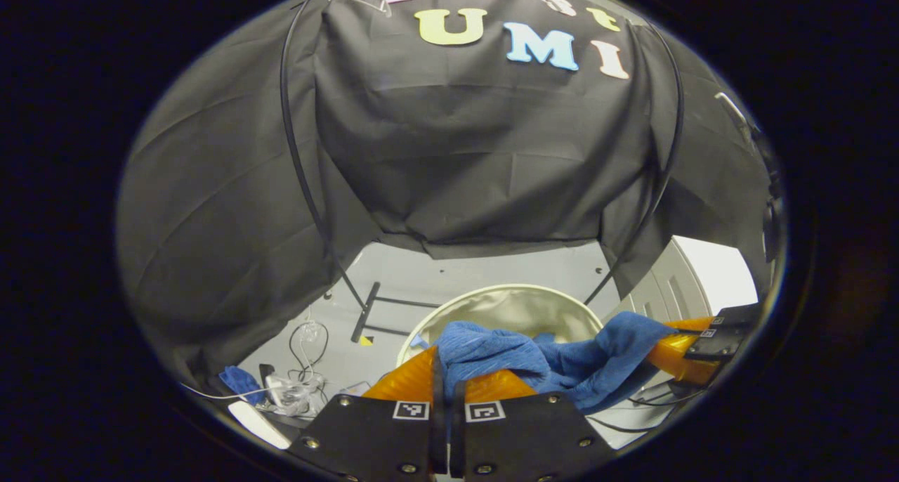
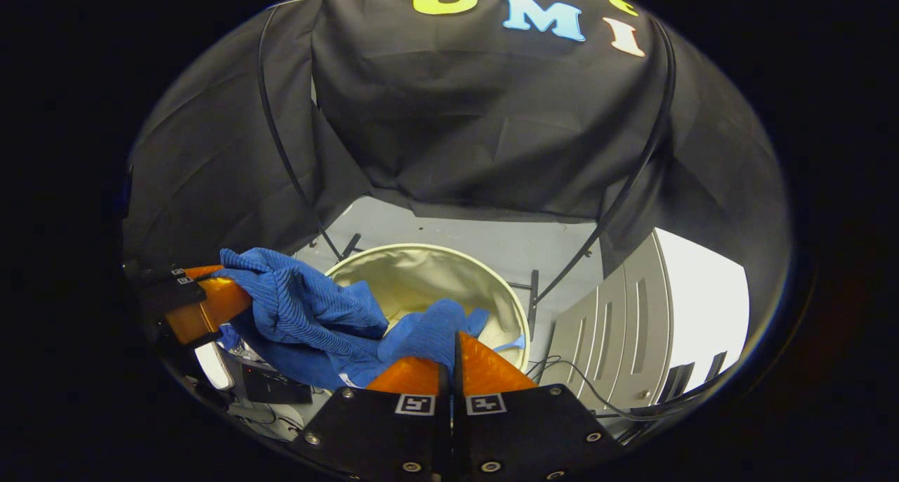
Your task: Grasp the clothes on the hanger with both hands and then place them into the laundry hamper below.
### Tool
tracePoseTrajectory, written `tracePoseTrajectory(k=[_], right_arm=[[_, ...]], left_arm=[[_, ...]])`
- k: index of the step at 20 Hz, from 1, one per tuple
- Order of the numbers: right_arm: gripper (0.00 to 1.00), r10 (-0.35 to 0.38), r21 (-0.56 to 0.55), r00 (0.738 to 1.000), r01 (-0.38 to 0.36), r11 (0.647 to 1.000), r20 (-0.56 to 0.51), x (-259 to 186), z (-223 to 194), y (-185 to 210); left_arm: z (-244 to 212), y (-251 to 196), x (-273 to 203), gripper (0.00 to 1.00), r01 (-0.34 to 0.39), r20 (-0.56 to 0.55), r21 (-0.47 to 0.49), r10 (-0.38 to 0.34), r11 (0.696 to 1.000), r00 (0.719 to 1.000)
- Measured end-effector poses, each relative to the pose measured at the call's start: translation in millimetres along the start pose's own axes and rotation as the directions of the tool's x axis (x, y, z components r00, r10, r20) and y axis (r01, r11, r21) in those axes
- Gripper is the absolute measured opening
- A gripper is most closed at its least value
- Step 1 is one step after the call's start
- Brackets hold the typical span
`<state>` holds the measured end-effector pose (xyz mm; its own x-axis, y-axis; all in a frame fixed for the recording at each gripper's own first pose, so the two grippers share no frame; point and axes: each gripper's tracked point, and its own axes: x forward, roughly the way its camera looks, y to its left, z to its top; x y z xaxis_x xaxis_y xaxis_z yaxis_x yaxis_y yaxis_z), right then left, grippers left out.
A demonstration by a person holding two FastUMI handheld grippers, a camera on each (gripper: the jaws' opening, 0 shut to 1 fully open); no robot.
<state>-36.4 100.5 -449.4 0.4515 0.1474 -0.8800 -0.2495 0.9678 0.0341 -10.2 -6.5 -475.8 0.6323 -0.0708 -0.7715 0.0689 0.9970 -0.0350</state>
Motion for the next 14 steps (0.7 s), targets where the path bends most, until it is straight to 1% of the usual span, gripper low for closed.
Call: tracePoseTrajectory(k=[1,2,3,4,5,7,8,9,10,12,14], right_arm=[[0.04,-0.001,0.001,1.000,0.001,1.000,-0.007,1.1,-1.9,-0.4],[0.05,0.003,0.005,1.000,-0.003,1.000,-0.014,0.6,-8.7,3.0],[0.08,0.001,0.008,1.000,-0.001,1.000,-0.015,-1.0,-10.5,2.7],[0.11,0.000,0.006,1.000,0.000,1.000,-0.015,-6.8,-14.7,0.8],[0.27,0.005,0.003,1.000,-0.005,1.000,0.000,-10.5,-10.8,-0.4],[0.60,0.008,-0.008,1.000,-0.007,1.000,0.030,-17.1,-6.5,-1.9],[0.77,0.004,-0.009,0.999,-0.003,1.000,0.049,-23.9,-4.9,-4.2],[0.93,0.002,-0.002,0.997,-0.002,1.000,0.079,-33.7,0.4,-6.4],[0.95,0.010,0.004,0.994,-0.011,1.000,0.108,-43.2,5.6,-5.9],[0.96,0.020,0.002,0.986,-0.021,1.000,0.163,-70.1,16.7,-8.0],[0.95,0.018,-0.011,0.973,-0.016,1.000,0.229,-103.3,33.2,-13.7]], left_arm=[[-2.7,-1.5,-0.3,0.01,0.005,-0.010,-0.006,-0.005,1.000,1.000],[-5.6,-0.1,-1.1,0.05,-0.002,-0.019,-0.011,0.001,1.000,1.000],[-12.5,-0.2,2.4,0.07,0.002,-0.032,-0.019,-0.002,1.000,0.999],[-11.5,0.8,-2.1,0.25,-0.002,-0.038,-0.020,0.001,1.000,0.999],[-12.8,4.4,-4.5,0.42,-0.014,-0.044,-0.013,0.013,1.000,0.999],[-0.3,13.2,-16.6,0.77,-0.043,0.002,0.002,0.043,0.999,0.999],[10.7,12.5,-24.1,0.94,-0.042,0.026,0.005,0.042,0.999,0.999],[22.0,11.9,-34.5,0.95,-0.038,0.047,0.010,0.038,0.999,0.998],[33.6,13.5,-47.2,0.94,-0.034,0.073,0.017,0.033,0.999,0.997],[60.0,13.8,-74.0,0.95,-0.021,0.146,0.034,0.016,0.999,0.989],[85.9,12.9,-103.0,0.95,-0.005,0.209,0.045,-0.004,0.999,0.978]])
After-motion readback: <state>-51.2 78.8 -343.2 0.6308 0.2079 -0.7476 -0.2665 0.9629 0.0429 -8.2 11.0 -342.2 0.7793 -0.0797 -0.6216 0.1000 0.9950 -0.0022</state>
